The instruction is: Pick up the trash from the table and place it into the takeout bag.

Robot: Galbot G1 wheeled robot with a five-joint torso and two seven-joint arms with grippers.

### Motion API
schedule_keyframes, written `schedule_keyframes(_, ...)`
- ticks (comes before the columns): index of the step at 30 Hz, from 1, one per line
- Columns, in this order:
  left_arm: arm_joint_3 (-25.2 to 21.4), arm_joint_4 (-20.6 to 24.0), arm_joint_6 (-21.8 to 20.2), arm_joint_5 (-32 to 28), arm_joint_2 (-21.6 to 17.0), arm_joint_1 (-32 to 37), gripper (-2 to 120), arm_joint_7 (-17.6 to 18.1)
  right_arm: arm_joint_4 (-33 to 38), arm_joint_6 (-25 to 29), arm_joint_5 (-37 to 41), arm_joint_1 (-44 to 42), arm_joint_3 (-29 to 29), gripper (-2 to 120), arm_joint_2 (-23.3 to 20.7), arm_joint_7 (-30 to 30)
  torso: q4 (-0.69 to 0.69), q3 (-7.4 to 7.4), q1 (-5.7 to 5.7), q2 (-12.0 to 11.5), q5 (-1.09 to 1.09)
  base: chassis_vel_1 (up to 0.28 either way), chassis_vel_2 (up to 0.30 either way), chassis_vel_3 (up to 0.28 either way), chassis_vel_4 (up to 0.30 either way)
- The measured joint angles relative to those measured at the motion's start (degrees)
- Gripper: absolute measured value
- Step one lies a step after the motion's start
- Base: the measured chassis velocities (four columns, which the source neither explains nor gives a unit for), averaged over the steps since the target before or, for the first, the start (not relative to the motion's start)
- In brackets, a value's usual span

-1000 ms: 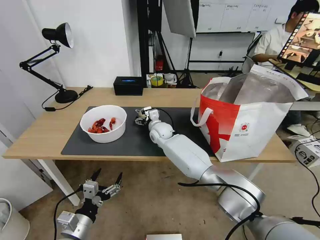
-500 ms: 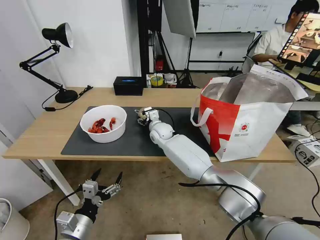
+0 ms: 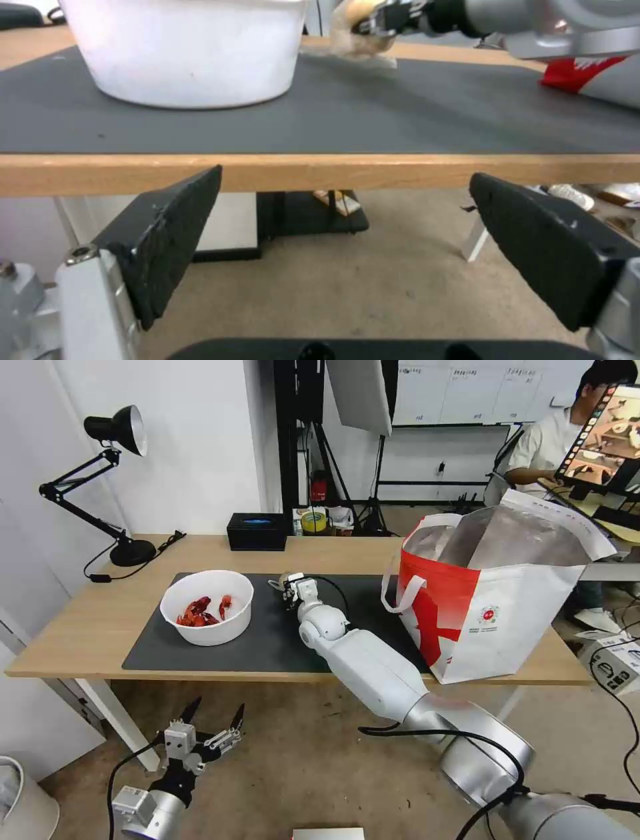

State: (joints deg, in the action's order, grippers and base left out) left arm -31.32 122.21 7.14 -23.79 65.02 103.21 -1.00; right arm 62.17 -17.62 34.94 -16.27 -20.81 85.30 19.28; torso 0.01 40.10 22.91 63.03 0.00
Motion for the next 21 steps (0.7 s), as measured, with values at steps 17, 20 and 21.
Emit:
schedule_keyframes(17, 2.53, 1.20, -0.42, 2.33, 3.32, 0.40, 100, 0.42, 39.74, 0.86, 3.21, -10.65, 4.18, 7, -19.32, 6.04, -0.03, -0.01, 0.00, 0.00, 0.01, 0.000, 0.000, 0.000, 0.000)
schedule_keyframes(20, 2.11, 1.67, -0.44, 2.56, 3.89, 0.98, 100, 0.43, 42.74, 1.52, 3.21, -11.40, 5.29, 7, -20.09, 6.38, -0.02, -0.01, 0.00, 0.00, 0.01, 0.000, 0.000, 0.000, 0.000)
schedule_keyframes(21, 1.58, 2.04, -0.44, 2.73, 4.31, 1.52, 100, 0.44, 44.17, 1.94, 3.21, -11.60, 5.87, 7, -20.47, 6.58, -0.02, 0.00, 0.00, 0.00, 0.01, 0.000, 0.000, 0.000, 0.000)
